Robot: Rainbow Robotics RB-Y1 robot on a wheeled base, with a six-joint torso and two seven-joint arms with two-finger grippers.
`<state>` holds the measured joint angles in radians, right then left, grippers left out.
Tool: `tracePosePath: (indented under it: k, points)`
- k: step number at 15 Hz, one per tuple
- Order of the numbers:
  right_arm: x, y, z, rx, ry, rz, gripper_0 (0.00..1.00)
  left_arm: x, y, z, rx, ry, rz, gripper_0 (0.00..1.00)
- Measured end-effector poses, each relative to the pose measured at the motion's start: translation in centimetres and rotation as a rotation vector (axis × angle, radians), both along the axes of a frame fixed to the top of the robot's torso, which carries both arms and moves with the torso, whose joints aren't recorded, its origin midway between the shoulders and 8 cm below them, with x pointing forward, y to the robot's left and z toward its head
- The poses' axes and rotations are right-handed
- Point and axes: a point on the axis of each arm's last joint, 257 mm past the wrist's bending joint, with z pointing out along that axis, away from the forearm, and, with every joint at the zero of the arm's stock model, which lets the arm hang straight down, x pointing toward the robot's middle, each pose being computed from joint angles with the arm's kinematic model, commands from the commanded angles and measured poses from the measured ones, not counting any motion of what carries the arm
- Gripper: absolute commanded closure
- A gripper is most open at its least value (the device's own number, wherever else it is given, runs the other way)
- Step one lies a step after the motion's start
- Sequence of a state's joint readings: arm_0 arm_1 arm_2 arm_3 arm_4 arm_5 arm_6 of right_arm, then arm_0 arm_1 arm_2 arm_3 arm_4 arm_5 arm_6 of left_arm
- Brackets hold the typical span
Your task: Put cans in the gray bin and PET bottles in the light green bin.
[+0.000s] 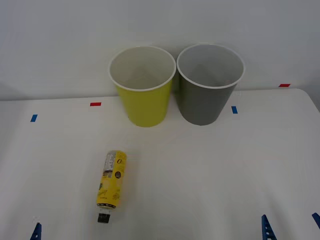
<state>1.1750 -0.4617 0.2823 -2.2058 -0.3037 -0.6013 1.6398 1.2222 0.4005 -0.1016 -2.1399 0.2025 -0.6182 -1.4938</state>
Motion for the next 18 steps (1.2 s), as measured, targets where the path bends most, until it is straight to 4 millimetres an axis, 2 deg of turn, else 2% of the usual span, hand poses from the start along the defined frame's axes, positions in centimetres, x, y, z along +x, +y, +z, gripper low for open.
tracePosePath:
  k: [2,4,9,15,18]
  points:
    - [0.0,0.0,0.0,0.0,0.0,0.0,0.0,0.2,0.3,0.1,0.016,-0.004,0.002,0.0]
    - [0.0,0.0,0.0,0.0,0.0,0.0,0.0,0.4,0.4,-1.0,0.021,0.042,0.001,0.0]
    - [0.0,0.0,0.0,0.0,0.0,0.0,0.0,2.4,-0.2,-1.9,0.011,0.096,-0.02,0.0]
    - [0.0,0.0,0.0,0.0,0.0,0.0,0.0,5.2,0.4,-1.3,0.014,0.207,-0.017,0.0]
    - [0.0,0.0,0.0,0.0,0.0,0.0,0.0,7.1,-0.1,-0.7,0.01,0.232,-0.082,0.0]
